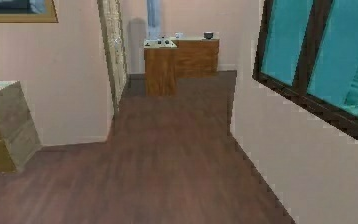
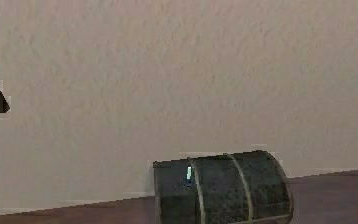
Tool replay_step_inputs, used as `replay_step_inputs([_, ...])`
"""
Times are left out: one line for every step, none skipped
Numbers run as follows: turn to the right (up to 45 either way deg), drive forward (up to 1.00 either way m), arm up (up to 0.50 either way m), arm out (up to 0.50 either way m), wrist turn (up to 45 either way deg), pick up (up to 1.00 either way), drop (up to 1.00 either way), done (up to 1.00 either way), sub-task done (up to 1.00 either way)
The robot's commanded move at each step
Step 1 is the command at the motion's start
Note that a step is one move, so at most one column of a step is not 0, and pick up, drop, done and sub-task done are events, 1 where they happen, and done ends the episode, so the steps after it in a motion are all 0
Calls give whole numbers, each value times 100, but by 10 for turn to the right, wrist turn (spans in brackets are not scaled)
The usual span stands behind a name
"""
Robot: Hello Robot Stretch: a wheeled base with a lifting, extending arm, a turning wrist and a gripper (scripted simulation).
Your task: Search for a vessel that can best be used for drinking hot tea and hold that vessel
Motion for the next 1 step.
replay_step_inputs([0, 20, 0, 0, 0, 0, 0, 0, 0])
